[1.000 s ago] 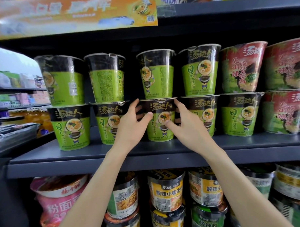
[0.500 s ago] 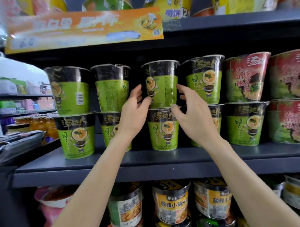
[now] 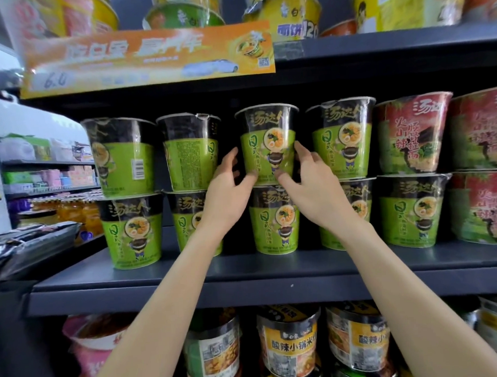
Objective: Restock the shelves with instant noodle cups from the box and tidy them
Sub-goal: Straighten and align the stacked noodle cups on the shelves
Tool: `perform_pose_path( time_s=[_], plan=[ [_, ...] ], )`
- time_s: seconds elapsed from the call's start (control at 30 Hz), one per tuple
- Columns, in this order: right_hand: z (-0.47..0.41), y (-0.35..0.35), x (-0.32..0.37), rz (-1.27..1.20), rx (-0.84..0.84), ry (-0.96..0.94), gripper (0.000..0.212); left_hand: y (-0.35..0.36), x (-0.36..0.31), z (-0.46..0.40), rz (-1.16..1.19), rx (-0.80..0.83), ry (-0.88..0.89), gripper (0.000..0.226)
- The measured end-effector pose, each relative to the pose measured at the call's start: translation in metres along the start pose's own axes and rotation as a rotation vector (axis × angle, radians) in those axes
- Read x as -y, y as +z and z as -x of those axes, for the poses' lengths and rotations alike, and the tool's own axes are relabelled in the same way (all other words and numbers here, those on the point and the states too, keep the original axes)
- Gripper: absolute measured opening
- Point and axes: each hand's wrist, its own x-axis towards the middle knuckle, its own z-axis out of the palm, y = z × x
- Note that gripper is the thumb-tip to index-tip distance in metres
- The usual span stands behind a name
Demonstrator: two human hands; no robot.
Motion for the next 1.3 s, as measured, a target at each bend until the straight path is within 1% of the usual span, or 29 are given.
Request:
perform_pose_path(
  time_s=[0.07, 0.17, 0.33, 0.47, 0.53, 0.67, 0.77, 0.87, 0.93, 1.0, 1.1, 1.2, 1.3],
  plan=[
    [-0.001, 0.001, -0.001, 0.003, -0.001, -0.012, 0.071, 0.004, 0.001, 0.000, -0.040, 0.030, 0.023, 0.066],
    [-0.005, 0.001, -0.002, -0.001, 0.022, 0.014, 0.074, 0.007, 0.003, 0.001, -0.099, 0.007, 0.064, 0.073],
    [-0.005, -0.001, -0.003, 0.038, 0.038, -0.010, 0.074, 0.010, 0.007, 0.001, -0.142, -0.036, 0.072, 0.069],
    [-0.004, -0.003, -0.003, 0.039, 0.051, -0.017, 0.076, 0.012, 0.008, -0.004, -0.286, -0.099, 0.079, 0.067],
    [-0.003, -0.004, -0.005, 0.025, 0.060, -0.014, 0.075, 0.013, 0.009, -0.006, -0.311, -0.120, 0.083, 0.067],
    [-0.003, -0.003, -0.009, -0.014, 0.065, -0.005, 0.073, 0.013, 0.011, -0.006, -0.277, -0.142, 0.082, 0.065],
    [0.003, 0.000, -0.010, -0.083, 0.060, -0.007, 0.070, 0.014, 0.013, 0.000, -0.225, -0.130, 0.060, 0.062],
    [0.021, 0.002, -0.011, -0.131, 0.007, -0.018, 0.064, 0.017, 0.015, 0.009, -0.186, -0.118, 0.054, 0.059],
    [0.037, 0.005, -0.013, -0.124, -0.055, -0.038, 0.061, 0.019, 0.017, 0.016, -0.203, -0.095, 0.056, 0.064],
    [0.052, 0.009, -0.016, -0.141, -0.072, -0.028, 0.060, 0.020, 0.021, 0.020, -0.189, -0.060, 0.047, 0.073],
    [0.063, 0.016, -0.021, -0.213, 0.023, 0.062, 0.067, 0.021, 0.029, 0.021, -0.167, -0.016, 0.047, 0.086],
    [0.064, 0.022, -0.024, -0.309, 0.143, 0.149, 0.075, 0.020, 0.034, 0.019, -0.145, 0.000, 0.041, 0.089],
    [0.065, 0.027, -0.024, -0.307, 0.139, 0.165, 0.075, 0.019, 0.036, 0.016, -0.119, 0.024, 0.058, 0.087]
  ],
)
